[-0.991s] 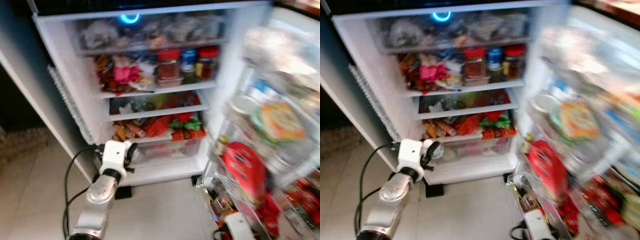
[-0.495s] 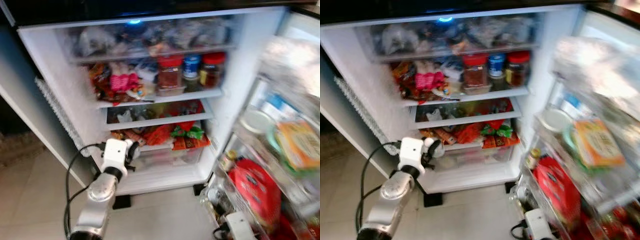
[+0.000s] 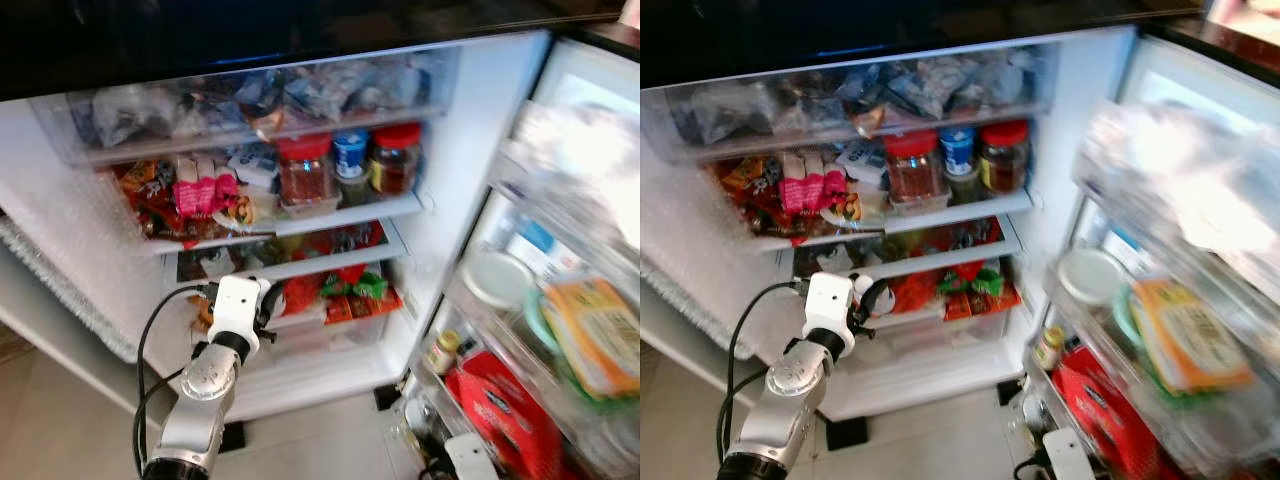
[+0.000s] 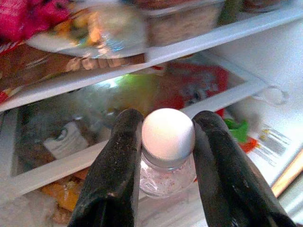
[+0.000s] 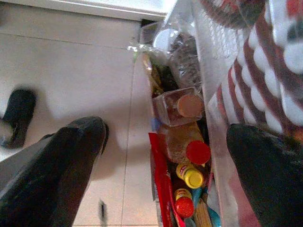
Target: Restocking fridge
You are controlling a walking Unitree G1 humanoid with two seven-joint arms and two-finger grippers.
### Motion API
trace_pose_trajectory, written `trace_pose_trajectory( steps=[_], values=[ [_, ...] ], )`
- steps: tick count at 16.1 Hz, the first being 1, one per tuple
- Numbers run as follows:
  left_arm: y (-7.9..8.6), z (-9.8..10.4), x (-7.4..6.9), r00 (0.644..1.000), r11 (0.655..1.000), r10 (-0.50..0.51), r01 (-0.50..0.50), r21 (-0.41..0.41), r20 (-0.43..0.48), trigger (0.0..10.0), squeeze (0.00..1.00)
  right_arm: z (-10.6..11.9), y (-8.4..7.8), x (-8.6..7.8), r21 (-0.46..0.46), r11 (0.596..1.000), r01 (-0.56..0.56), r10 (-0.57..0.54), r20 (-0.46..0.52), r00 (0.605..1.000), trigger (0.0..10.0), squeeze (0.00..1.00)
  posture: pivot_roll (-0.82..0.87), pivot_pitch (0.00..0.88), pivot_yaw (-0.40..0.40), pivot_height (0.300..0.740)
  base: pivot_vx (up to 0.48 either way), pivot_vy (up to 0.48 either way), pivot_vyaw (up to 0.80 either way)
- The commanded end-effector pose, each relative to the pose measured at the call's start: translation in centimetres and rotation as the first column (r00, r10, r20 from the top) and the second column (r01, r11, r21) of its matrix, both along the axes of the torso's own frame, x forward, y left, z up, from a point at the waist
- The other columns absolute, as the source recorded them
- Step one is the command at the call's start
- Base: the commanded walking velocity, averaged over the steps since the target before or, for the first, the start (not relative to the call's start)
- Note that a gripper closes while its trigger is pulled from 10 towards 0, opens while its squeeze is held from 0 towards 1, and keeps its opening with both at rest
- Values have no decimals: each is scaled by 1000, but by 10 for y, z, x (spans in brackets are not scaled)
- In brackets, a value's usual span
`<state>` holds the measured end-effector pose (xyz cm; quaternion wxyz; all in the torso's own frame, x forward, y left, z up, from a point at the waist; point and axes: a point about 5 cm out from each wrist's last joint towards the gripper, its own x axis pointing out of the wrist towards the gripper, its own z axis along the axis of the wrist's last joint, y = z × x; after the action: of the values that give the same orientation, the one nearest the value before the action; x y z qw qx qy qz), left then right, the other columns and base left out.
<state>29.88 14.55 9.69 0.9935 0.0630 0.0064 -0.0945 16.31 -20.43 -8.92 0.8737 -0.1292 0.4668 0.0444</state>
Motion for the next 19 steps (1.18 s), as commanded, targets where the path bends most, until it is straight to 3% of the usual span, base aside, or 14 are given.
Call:
trace_pose_trajectory(
  steps=[1,5,19],
  values=[
    [7,-4,-2,1000,1000,20,-20,11,-17,10000,0,4,-1,8,4,1000,2,-2,33,999,10000,0,38,111,3,740,300,0,0],
    [6,-5,-2,1000,999,26,-25,19,-19,10000,0,3,0,6,5,1000,-16,15,25,1000,10000,0,35,111,0,740,287,0,0],
    [7,-3,-2,999,998,50,-51,46,21,10000,0,0,0,0,-19,998,-55,55,-15,998,10000,0,34,102,-8,740,0,0,0]
  ],
)
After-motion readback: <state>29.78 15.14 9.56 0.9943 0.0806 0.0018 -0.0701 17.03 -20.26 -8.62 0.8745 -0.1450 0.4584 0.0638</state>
